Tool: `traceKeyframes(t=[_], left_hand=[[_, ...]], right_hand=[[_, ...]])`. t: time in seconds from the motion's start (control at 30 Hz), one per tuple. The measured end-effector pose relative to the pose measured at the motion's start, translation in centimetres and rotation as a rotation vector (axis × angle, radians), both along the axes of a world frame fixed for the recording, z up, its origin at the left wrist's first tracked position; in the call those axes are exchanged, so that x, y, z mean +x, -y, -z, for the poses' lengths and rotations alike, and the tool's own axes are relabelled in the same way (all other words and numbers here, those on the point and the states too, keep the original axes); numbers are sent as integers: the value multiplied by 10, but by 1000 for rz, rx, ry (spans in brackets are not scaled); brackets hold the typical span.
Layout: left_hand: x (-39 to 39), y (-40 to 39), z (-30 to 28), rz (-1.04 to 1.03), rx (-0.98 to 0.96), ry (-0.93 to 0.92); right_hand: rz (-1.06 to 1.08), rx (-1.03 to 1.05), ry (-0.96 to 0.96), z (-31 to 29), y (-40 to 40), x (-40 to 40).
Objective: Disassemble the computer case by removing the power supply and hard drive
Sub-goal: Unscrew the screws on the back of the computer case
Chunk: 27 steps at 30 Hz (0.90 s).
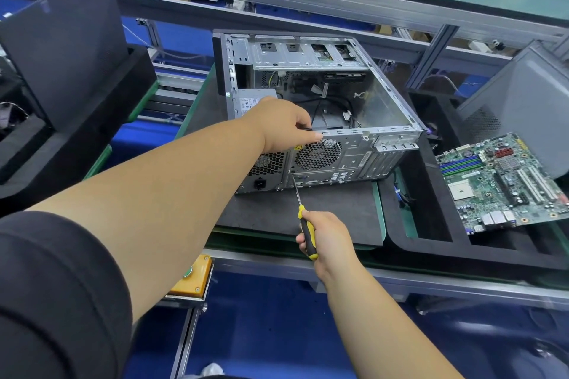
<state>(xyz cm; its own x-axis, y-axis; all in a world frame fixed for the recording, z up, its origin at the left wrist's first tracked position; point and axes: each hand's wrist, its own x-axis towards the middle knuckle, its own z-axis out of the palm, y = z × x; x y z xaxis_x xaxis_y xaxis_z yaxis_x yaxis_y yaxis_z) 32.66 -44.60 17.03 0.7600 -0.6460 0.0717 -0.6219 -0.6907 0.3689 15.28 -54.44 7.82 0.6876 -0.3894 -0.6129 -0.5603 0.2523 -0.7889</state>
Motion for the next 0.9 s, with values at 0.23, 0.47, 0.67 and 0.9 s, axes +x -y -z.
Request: traceKeyframes(t=[0.23, 0.47, 0.67, 0.9], left_hand=[[0, 1, -1, 4, 9, -9], [0, -1, 0, -5, 20, -35], [0, 0, 0, -3, 21, -43], [-1, 0, -1, 1, 16, -35]], right_hand=[[-8, 4, 18, -1, 2, 1], [39, 252, 11, -3, -1, -1], [-3, 309, -43, -6, 3, 0], [-111, -112, 41, 0, 3, -1]])
